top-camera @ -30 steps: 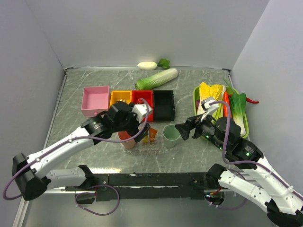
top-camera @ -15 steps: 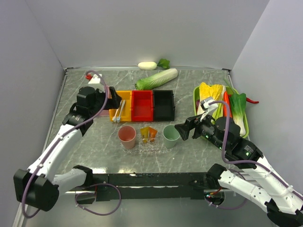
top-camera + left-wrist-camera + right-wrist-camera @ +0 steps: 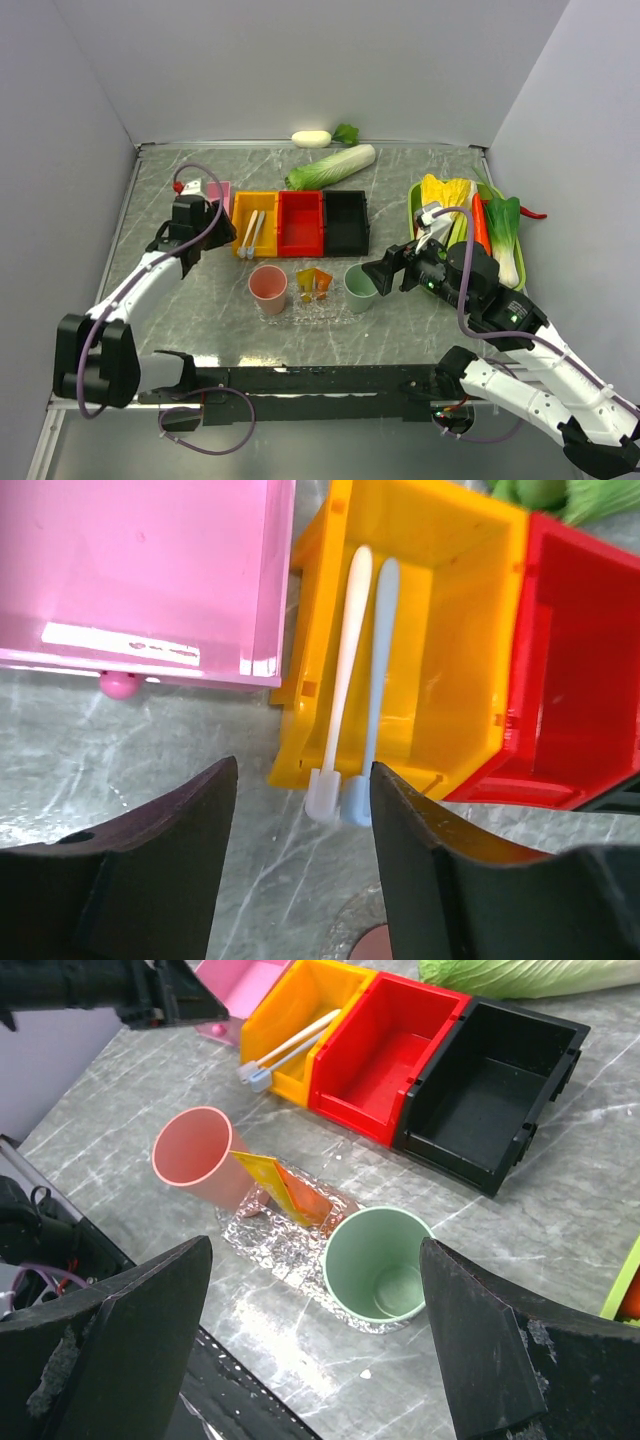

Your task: Prepare toiletry sets of a toothbrush and toothpaste on the tray

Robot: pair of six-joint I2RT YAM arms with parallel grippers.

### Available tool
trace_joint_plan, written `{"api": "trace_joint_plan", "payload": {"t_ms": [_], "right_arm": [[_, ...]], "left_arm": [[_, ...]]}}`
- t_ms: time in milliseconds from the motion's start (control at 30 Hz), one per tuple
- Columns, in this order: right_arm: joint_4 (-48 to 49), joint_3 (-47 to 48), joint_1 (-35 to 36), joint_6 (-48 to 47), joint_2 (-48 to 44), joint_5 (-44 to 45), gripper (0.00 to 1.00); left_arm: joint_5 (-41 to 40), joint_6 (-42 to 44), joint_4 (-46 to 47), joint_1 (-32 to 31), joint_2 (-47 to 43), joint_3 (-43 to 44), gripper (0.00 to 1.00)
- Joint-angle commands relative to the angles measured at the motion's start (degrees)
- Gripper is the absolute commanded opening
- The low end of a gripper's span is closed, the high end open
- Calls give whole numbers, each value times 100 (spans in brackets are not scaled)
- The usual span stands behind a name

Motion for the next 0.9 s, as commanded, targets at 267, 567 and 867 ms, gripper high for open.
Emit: {"api": "trace_joint_plan", "payload": {"t_ms": [267,567,867], "right_arm": [[222,-48,-7,27,-84,50,92],[214,-74,-15,9,-84,77,92],[205,-83,-6,0,-93,103,92]], "left_arm": [[623,-304,211,46,972,141,54],[983,-348,211,38,1306,159,54],[1256,-348,272,46,1456,194,40]]}}
